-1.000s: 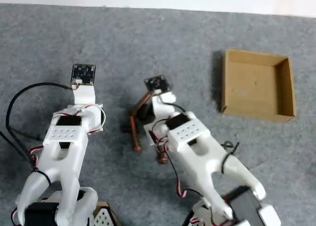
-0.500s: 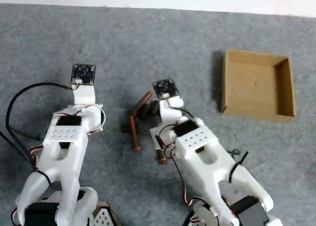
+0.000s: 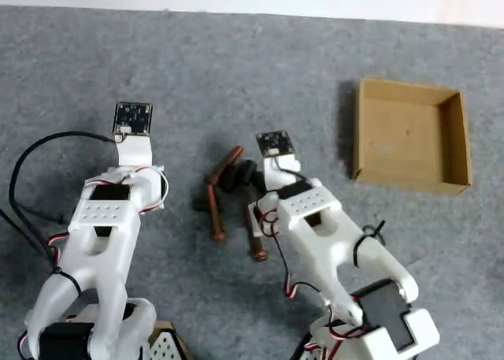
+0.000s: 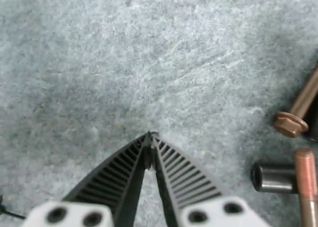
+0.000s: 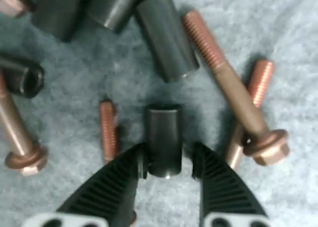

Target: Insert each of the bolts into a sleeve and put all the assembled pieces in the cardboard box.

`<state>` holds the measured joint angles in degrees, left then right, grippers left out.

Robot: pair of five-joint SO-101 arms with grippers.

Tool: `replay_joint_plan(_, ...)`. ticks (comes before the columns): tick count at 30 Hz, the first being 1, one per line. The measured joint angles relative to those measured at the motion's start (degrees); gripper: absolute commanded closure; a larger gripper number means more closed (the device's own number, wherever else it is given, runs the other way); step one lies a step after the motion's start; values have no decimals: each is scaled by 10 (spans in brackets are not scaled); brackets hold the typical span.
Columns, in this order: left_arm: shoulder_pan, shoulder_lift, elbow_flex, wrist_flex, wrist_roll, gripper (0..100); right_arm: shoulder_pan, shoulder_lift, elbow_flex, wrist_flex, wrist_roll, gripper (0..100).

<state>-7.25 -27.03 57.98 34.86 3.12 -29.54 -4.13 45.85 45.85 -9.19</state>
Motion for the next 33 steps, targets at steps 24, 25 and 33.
replay_joint_plan(24,0,0,0,0,0,993,11,84,-83,10,47,997)
replay_joint_plan(25,0,0,0,0,0,993,11,84,-83,10,47,996)
replay_joint_plan(33,16,0,0,0,1,986,34,4,-58,11,51,995)
